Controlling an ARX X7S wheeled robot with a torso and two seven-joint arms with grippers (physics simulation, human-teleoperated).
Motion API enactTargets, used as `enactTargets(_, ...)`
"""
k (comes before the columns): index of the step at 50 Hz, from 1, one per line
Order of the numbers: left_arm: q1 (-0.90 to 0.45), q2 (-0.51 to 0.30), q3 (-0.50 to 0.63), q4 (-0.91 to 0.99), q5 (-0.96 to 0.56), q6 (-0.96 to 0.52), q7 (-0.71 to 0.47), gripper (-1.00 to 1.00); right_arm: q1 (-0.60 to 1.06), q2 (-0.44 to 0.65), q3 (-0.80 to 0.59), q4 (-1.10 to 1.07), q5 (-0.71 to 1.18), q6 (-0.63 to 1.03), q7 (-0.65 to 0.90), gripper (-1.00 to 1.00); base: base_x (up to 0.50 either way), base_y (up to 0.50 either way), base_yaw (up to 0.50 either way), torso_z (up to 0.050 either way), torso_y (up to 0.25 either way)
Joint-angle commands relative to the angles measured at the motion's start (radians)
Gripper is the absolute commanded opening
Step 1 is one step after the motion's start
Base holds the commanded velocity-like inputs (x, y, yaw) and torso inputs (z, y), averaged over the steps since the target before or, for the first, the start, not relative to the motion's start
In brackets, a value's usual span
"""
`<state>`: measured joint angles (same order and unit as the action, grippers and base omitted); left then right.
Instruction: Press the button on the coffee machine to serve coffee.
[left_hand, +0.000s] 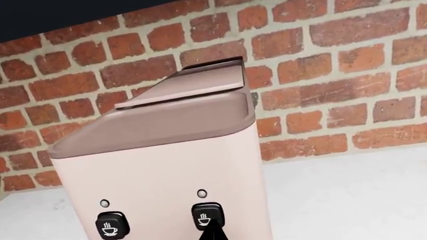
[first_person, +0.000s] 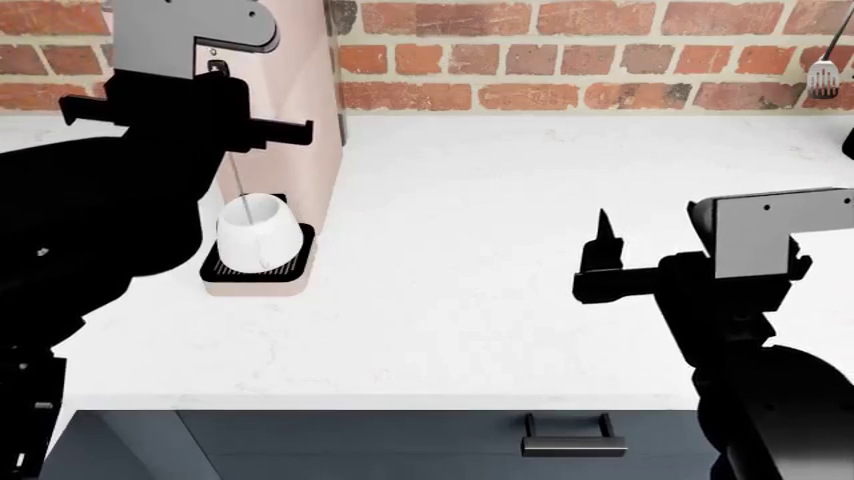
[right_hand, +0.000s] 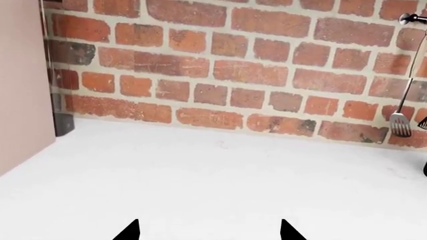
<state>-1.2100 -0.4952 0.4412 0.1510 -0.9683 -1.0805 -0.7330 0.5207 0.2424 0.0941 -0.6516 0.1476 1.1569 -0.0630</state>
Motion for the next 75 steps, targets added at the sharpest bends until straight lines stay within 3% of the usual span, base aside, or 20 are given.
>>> enactTargets(1, -0.006, 0.001, 0.014, -0.022, 0.017, 0.011, 0.012, -1.0, -0.007, -0.002, -0.001, 0.005, 0.005, -0.008, 0.004, 1.0, 0.0, 0.0, 0.0, 0.0, 0.0)
enactTargets(13, -0.006, -0.001, 0.018, -0.029, 0.019, 0.016, 0.017, -1.0, -0.012, -0.001, 0.0, 0.01, 0.01, -0.013, 0.008, 1.0, 0.0, 0.0, 0.0, 0.0, 0.0)
enactTargets(39, 0.069, -0.067, -0.098, 0.16, -0.145, -0.073, -0.105, -1.0, -0.018, -0.003, 0.006, 0.006, 0.023, -0.016, 0.02, 1.0, 0.0, 0.0, 0.0, 0.0, 0.0)
enactTargets(55, 0.131, -0.111, -0.14, 0.203, -0.182, -0.042, -0.085, -1.0, -0.034, -0.006, 0.013, 0.007, 0.03, -0.03, 0.026, 1.0, 0.0, 0.0, 0.0, 0.0, 0.0)
enactTargets(56, 0.139, -0.12, -0.142, 0.209, -0.183, -0.044, -0.087, 1.0, -0.036, -0.006, 0.014, 0.007, 0.031, -0.031, 0.026, 1.0, 0.0, 0.0, 0.0, 0.0, 0.0)
enactTargets(64, 0.169, -0.134, -0.145, 0.216, -0.181, -0.035, -0.09, 1.0, -0.04, -0.008, 0.014, 0.005, 0.035, -0.032, 0.03, 1.0, 0.0, 0.0, 0.0, 0.0, 0.0)
enactTargets(75, 0.284, -0.205, -0.197, 0.281, -0.188, 0.058, -0.006, 1.0, -0.052, -0.009, 0.027, -0.005, 0.041, -0.037, 0.035, 1.0, 0.0, 0.0, 0.0, 0.0, 0.0)
